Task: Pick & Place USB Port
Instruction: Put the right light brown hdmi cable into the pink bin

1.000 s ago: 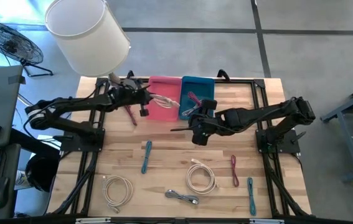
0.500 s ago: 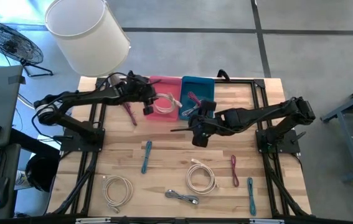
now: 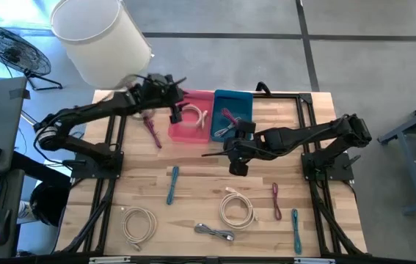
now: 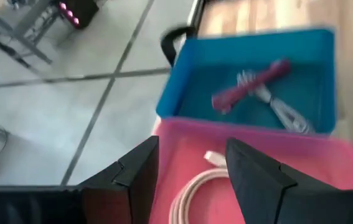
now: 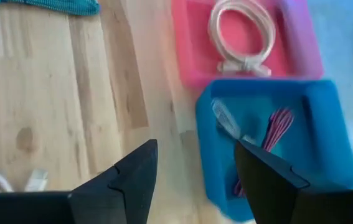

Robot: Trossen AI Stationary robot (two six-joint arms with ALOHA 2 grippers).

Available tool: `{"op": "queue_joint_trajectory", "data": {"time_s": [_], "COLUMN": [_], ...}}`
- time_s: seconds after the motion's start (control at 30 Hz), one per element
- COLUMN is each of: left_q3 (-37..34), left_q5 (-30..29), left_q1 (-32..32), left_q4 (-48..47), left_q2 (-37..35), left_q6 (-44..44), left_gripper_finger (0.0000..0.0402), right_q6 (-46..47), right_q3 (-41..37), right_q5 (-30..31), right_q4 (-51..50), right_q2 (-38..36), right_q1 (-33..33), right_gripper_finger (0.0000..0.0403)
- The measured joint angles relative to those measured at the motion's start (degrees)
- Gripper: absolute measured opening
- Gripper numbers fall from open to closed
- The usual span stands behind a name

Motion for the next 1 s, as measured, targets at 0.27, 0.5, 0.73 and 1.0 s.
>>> {"op": "queue_joint_trajectory", "data": {"time_s": [0.27, 0.5, 0.73, 1.0], "left_q3": [14.3, 15.0, 14.9, 14.9], "left_q5": [1.5, 0.9, 0.3, -0.2], "left_q1": [-4.2, -9.0, -13.5, -16.4], "left_q4": [-30.3, -40.4, -41.8, -43.1], "left_q2": [-4.2, -5.4, -4.4, -4.0], "left_q6": [2.8, -0.3, -3.0, -5.2], "left_gripper_finger": [0.018, 0.0181, 0.0181, 0.0181], "right_q6": [14.5, 18.7, 22.1, 23.2], "right_q3": [0.0, 0.0, 0.0, 0.0], "right_q5": [-12.0, -21.5, -25.9, -30.5], "right_q4": [-13.3, -12.6, -10.5, -10.5], "right_q2": [0.0, 0.6, 6.6, 15.3], "right_q1": [2.1, 6.2, 8.5, 11.3], "right_gripper_finger": [0.0204, 0.0204, 0.0204, 0.0204]}}
